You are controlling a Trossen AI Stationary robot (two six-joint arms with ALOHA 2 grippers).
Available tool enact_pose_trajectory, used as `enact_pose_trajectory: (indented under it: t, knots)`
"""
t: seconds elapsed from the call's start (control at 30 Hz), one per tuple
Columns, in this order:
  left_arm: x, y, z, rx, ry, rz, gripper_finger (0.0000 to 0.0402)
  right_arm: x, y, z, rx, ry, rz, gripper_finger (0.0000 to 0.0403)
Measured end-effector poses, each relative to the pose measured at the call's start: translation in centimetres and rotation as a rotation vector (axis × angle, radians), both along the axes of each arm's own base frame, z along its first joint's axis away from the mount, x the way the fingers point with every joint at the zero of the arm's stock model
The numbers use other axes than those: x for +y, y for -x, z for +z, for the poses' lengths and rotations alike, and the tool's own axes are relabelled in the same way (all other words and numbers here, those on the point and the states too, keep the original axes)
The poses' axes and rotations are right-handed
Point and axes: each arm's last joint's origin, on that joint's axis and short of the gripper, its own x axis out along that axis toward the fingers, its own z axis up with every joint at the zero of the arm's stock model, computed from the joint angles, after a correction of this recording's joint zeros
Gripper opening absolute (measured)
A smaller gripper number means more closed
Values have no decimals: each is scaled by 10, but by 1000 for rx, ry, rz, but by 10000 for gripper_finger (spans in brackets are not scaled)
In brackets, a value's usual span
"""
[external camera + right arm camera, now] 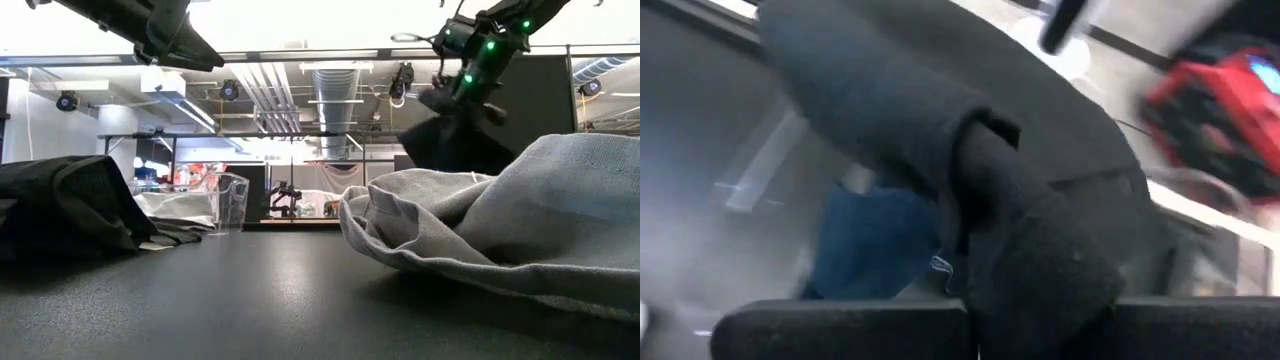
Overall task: Sort towels by color in basket
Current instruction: Put the right black towel into the right transparent bin
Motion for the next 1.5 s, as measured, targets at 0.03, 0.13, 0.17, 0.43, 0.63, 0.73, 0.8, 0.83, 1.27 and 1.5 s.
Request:
enact_pose_trajectory:
  t: [0.03, 0.13, 0.17, 0.43, 0.63, 0.73, 0.8, 0.83, 1.27, 1.5]
  knots:
    - [0, 0, 0, 0, 0, 0, 245, 1, 3, -2, 46, 0, -35, 9]
    - [0, 0, 0, 0, 0, 0, 245, 3, 10, -5, 137, -2, -110, 9]
    - [0, 0, 0, 0, 0, 0, 245, 4, 11, -6, 156, -5, -125, 9]
    - [0, 0, 0, -5, 4, 1, 245, 6, 20, -14, 311, 66, -208, 9]
    - [0, 0, 0, -6, 7, 2, 245, 8, 27, -30, 426, 115, -258, 9]
    - [0, 0, 0, -6, 7, 2, 245, 9, 29, -35, 480, 149, -265, 9]
    - [0, 0, 0, -7, 9, 3, 245, 9, 30, -38, 504, 152, -252, 9]
    - [0, 0, 0, -9, 11, 3, 245, 9, 30, -39, 508, 152, -247, 9]
    - [0, 0, 0, -10, 13, 4, 245, 10, 29, -41, 470, 116, -225, 57]
    - [0, 0, 0, -10, 13, 4, 245, 13, 28, -39, 411, 37, -216, 153]
